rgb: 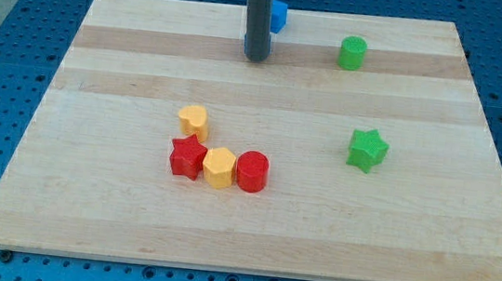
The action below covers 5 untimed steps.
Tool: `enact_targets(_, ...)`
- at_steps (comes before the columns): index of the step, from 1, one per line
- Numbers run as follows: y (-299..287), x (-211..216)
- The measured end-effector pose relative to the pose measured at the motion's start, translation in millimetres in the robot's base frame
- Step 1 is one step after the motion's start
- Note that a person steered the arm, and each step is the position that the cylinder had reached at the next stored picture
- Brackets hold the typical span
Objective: Place the yellow heart to the left center of the board
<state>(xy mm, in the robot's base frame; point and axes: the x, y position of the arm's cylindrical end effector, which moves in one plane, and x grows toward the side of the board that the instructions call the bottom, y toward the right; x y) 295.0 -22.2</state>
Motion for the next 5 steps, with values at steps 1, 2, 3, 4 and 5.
enact_targets(1, -0.6, -19.6)
enact_targets(2, -0.6, -18.7)
enact_targets(3, -0.6, -13.6)
enact_targets(4, 14.7, 7.2)
enact_targets(5, 18.9, 49.0)
